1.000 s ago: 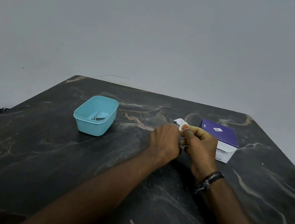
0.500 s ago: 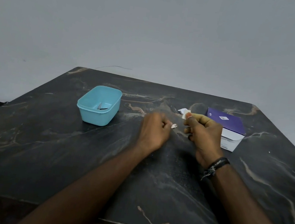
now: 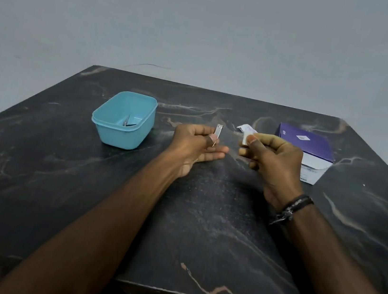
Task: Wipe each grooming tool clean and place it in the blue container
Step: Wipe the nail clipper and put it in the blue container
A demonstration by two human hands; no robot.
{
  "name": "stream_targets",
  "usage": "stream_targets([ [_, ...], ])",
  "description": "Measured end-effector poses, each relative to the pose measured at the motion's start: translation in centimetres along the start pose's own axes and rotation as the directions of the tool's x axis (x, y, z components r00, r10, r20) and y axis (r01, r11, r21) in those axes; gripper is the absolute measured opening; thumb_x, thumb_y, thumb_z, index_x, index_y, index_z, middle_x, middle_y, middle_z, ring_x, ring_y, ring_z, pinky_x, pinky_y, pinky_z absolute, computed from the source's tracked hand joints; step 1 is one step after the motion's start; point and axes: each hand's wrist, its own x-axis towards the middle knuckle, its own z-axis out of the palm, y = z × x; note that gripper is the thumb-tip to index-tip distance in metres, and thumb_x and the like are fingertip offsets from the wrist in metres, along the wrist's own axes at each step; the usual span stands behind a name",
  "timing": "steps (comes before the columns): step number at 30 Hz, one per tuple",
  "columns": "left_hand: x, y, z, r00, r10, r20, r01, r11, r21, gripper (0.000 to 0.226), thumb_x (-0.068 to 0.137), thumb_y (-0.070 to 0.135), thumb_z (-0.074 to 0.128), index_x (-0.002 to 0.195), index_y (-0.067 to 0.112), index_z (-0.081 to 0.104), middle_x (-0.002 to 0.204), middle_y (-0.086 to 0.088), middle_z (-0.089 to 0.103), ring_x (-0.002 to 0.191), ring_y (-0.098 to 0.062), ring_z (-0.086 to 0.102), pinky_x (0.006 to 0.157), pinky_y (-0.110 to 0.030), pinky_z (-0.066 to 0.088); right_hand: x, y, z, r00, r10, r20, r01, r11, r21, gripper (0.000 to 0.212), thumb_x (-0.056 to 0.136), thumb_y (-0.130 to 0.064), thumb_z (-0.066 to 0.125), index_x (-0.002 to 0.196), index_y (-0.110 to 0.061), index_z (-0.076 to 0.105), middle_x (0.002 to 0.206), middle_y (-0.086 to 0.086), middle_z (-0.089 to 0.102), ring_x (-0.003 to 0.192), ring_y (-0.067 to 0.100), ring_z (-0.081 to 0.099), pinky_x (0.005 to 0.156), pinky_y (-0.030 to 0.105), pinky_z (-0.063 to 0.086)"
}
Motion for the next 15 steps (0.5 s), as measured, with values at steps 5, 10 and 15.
stream_targets([
  [5, -1.1, 0.1, -0.6, 0.998, -0.006, 0.057, 0.003, 0.999, 0.05, 0.009, 0.09, -0.005, 0.059, 0.099, -0.003, 0.062, 0.087, -0.018, 0.07, 0.08, -0.03, 0.072, 0.073, -0.039, 0.062, -0.2, 0.0, 0.2, 0.998, 0.005, 0.067, -0.007, 1.0, 0.031, 0.006, 0.088, -0.001, 0.066, 0.092, -0.005, 0.069, 0.073, 0.01, 0.071, 0.061, 0.009, 0.069, 0.048, 0.017, 0.049],
  [10, -1.6, -0.1, 0.0, 0.997, 0.053, 0.056, -0.06, 0.991, 0.121, 0.02, 0.083, -0.002, 0.071, 0.101, -0.01, 0.065, 0.092, -0.023, 0.072, 0.08, -0.03, 0.071, 0.074, -0.038, 0.062, -0.5, -0.1, 0.3, 0.993, -0.019, 0.12, 0.018, 1.0, 0.008, 0.007, 0.087, -0.001, 0.066, 0.086, -0.006, 0.07, 0.072, 0.007, 0.07, 0.058, 0.006, 0.064, 0.052, 0.017, 0.05],
  [15, -1.8, -0.3, 0.1, 0.996, 0.065, 0.066, -0.072, 0.991, 0.112, 0.028, 0.078, -0.009, 0.072, 0.104, -0.006, 0.062, 0.089, -0.021, 0.07, 0.074, -0.029, 0.072, 0.069, -0.037, 0.062, -0.5, -0.1, 0.0, 0.978, -0.048, 0.202, 0.073, 0.99, -0.117, 0.004, 0.085, -0.006, 0.071, 0.084, -0.009, 0.073, 0.08, 0.005, 0.073, 0.062, 0.006, 0.063, 0.048, 0.018, 0.043],
])
